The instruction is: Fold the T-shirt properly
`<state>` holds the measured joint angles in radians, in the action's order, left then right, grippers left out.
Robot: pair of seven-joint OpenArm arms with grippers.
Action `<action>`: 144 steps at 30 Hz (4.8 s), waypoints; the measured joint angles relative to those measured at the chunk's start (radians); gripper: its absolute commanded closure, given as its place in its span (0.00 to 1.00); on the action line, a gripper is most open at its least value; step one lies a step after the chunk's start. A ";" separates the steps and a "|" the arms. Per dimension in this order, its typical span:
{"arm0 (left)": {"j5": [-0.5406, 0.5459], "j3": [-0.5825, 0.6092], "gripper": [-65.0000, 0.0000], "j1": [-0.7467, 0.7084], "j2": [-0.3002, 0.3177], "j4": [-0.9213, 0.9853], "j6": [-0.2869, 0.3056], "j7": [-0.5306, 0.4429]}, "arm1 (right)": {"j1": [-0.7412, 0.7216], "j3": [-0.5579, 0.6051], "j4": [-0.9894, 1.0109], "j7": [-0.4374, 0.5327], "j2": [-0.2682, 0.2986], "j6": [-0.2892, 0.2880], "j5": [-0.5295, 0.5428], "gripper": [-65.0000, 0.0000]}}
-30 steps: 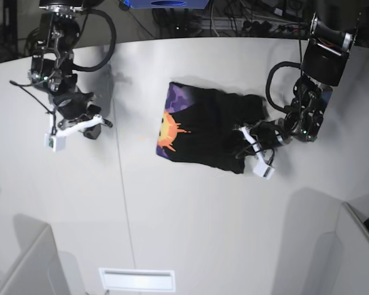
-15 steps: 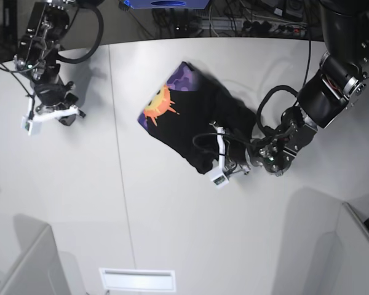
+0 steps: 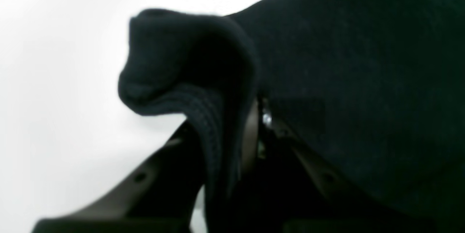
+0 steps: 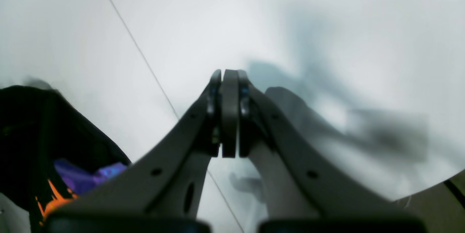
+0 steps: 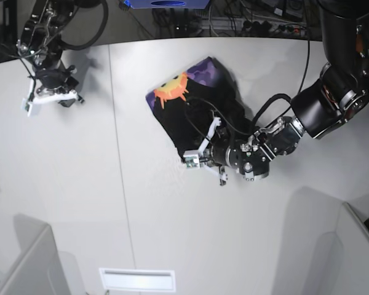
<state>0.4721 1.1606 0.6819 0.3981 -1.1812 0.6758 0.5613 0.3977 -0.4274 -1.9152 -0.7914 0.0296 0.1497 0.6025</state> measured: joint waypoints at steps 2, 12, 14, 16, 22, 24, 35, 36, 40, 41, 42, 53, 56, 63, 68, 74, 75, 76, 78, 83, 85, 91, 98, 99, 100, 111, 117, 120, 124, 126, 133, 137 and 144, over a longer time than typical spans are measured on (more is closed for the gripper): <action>-0.051 -0.002 1.00 0.000 -0.018 0.000 0.007 -0.002 | 0.005 0.000 0.000 -0.002 0.000 0.000 -0.003 1.00; -0.137 0.008 1.00 -0.008 -0.110 0.034 0.010 -0.092 | 0.013 0.002 0.014 0.000 -0.024 0.000 -0.003 1.00; -0.134 0.013 1.00 -0.007 -0.136 0.058 0.010 -0.104 | 0.013 0.002 0.031 0.002 -0.022 0.000 -0.004 1.00; -0.134 0.015 1.00 -0.008 -0.152 0.068 0.010 -0.112 | 0.013 0.002 0.045 0.002 -0.022 0.000 -0.003 1.00; -0.243 0.019 1.00 -0.009 -0.152 0.077 0.015 -0.232 | -0.001 0.002 0.091 0.002 -0.022 0.000 -0.004 1.00; -0.300 0.019 1.00 -0.009 -0.156 0.076 0.019 -0.251 | -0.004 0.002 0.091 0.010 -0.022 0.000 -0.004 1.00; -0.369 0.019 1.00 -0.009 -0.158 0.081 0.021 -0.341 | 0.002 0.002 0.092 0.051 -0.022 0.000 -0.004 1.00; -0.374 0.019 1.00 -0.009 -0.160 0.084 0.021 -0.353 | 0.002 0.002 0.092 0.051 -0.022 0.000 -0.004 1.00; -0.381 0.021 1.00 -0.006 -0.193 0.134 0.021 -0.417 | 0.002 0.004 0.092 0.051 -0.022 0.000 -0.004 1.00; -0.380 0.027 1.00 0.002 -0.205 0.151 0.022 -0.427 | 0.002 0.014 0.092 0.053 -0.021 0.000 -0.005 1.00; -0.381 0.040 1.00 0.013 -0.217 0.171 0.023 -0.439 | 0.003 0.027 0.092 0.054 -0.021 0.000 -0.006 1.00; -0.373 0.091 1.00 0.063 -0.253 0.243 0.025 -0.476 | 0.016 0.076 0.092 0.058 -0.027 0.000 -0.001 1.00; -0.370 0.090 1.00 0.062 -0.253 0.242 0.025 -0.476 | 0.016 0.075 0.092 0.059 -0.027 0.000 -0.001 1.00; -0.370 0.090 1.00 0.066 -0.254 0.242 0.025 -0.475 | 0.016 0.075 0.092 0.059 -0.027 0.000 -0.001 1.00; -0.374 0.034 0.90 0.063 -0.259 0.242 0.032 -0.464 | 0.016 0.075 0.092 0.058 -0.027 0.000 -0.001 1.00; -0.381 -0.045 0.48 0.066 -0.279 0.242 0.029 -0.464 | 0.016 0.075 0.092 0.058 -0.027 0.000 -0.004 1.00; -0.381 -0.051 0.43 0.066 -0.279 0.238 0.029 -0.463 | 0.016 0.075 0.092 0.059 -0.027 0.000 -0.004 1.00; -0.381 -0.057 0.40 0.066 -0.278 0.229 0.029 -0.462 | 0.016 0.075 0.092 0.058 -0.027 0.000 -0.004 1.00; -0.381 -0.062 0.35 0.066 -0.275 0.207 0.029 -0.460 | 0.016 0.075 0.092 0.059 -0.027 0.000 -0.004 1.00; -0.382 -0.101 0.35 0.058 -0.279 0.158 0.033 -0.453 | 0.014 0.075 0.092 0.058 -0.025 0.000 -0.004 1.00; -0.373 -0.188 0.35 0.047 -0.283 0.119 0.032 -0.390 | 0.013 0.075 0.092 0.056 -0.024 0.000 -0.005 1.00; -0.246 -0.417 0.35 0.055 -0.296 -0.045 0.028 -0.208 | 0.010 0.075 0.092 0.056 -0.023 0.000 -0.004 1.00; -0.057 -0.649 0.36 -0.036 -0.264 -0.320 0.029 0.085 | 0.013 0.076 0.090 0.056 -0.021 0.000 -0.004 1.00; -0.063 -0.681 0.38 -0.066 -0.252 -0.359 0.029 0.113 | 0.013 0.075 0.089 0.056 -0.019 0.000 -0.006 1.00; -0.069 -0.717 0.45 -0.111 -0.242 -0.406 0.023 0.143 | 0.016 0.074 0.083 0.057 -0.019 0.000 -0.008 1.00; -0.072 -1.038 1.00 -0.592 -0.223 -0.686 0.028 0.166 | 0.032 0.074 -0.036 0.060 -0.019 -0.129 -0.008 1.00; -0.077 -1.214 1.00 -0.799 -0.208 -0.726 0.013 0.045 | 0.097 0.076 -0.061 0.204 -0.017 -0.182 -0.013 1.00; -0.078 -1.230 1.00 -0.900 -0.161 -0.721 0.014 -0.128 | 0.144 0.075 -0.061 0.280 -0.005 -0.388 -0.014 1.00; -0.077 -1.242 1.00 -1.032 -0.065 -0.719 0.012 -0.314 | 0.195 0.069 -0.062 0.407 0.008 -0.535 -0.019 1.00; -0.092 -1.244 1.00 -1.089 -0.030 -0.711 0.013 -0.394 | 0.222 0.069 -0.061 0.449 0.012 -0.568 -0.086 1.00; -0.468 -1.244 1.00 -1.254 -0.016 -0.602 0.014 -0.726 | 0.333 0.071 -0.060 0.663 -0.022 -0.681 -0.193 1.00; -0.470 -1.243 1.00 -1.355 -0.028 -0.599 0.017 -0.837 | 0.416 0.069 -0.060 0.782 -0.042 -0.730 -0.191 1.00; -0.464 -1.241 1.00 -1.519 0.008 -0.597 0.015 -0.851 | 0.566 0.074 -0.060 0.805 -0.038 -0.721 -0.195 1.00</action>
<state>0.0082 -0.0807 -0.8368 0.4065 -1.7786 0.6907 -0.2893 0.9638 -0.3534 -1.9747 0.0139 -0.0082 -0.5713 0.4072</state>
